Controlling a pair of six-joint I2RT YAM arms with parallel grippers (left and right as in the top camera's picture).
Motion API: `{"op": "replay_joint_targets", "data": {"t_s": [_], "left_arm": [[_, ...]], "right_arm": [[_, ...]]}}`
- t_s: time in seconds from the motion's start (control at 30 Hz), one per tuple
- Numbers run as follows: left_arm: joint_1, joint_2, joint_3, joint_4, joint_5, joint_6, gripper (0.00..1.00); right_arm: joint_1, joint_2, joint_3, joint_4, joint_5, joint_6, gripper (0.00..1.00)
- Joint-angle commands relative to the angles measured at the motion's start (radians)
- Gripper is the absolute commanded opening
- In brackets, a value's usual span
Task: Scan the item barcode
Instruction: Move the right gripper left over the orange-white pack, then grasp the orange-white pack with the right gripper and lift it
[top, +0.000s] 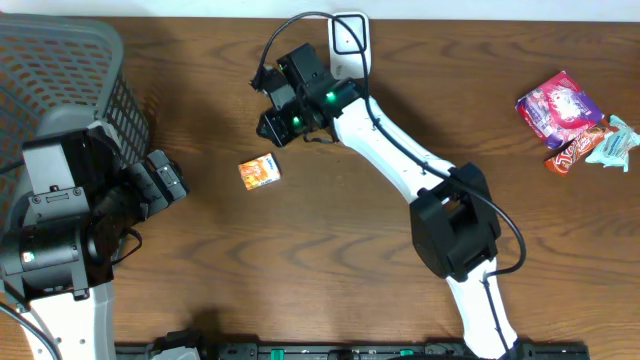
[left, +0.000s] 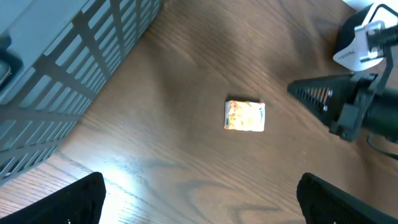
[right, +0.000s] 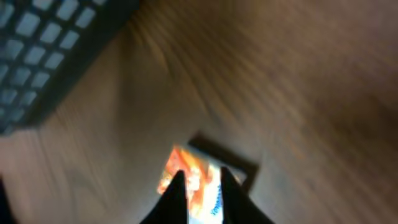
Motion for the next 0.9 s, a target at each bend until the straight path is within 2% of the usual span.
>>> {"op": "replay_joint_targets", "data": {"t_s": [0.0, 0.17, 0.37, 0.73, 0.77, 0.87], "left_arm": [[0.003, 0.000, 0.010, 0.000, -0.006, -0.005, 0.98], [0.003, 0.000, 0.010, 0.000, -0.006, -0.005, 0.98], [0.003, 0.000, 0.010, 0.000, -0.006, -0.005, 0.98], [0.003, 0.000, 0.010, 0.000, -0.006, -0.005, 0.98], [0.003, 0.000, 0.010, 0.000, -0.006, -0.005, 0.98], [0.003, 0.000, 0.010, 0.000, -0.006, -0.005, 0.98]], "right_arm": [[0.018, 0.066, 0.002, 0.050, 0.014, 0.119, 0.01], [0.047, 0.143, 0.002, 0.091, 0.010, 0.161, 0.01], [0.074, 0.169, 0.002, 0.031, 0.007, 0.161, 0.01], [0.069, 0.057, 0.002, -0.353, 0.021, 0.092, 0.01], [0.070, 0.041, 0.002, -0.367, 0.040, 0.092, 0.05], [0.070, 0.006, 0.002, -0.372, 0.079, 0.089, 0.30]]}}
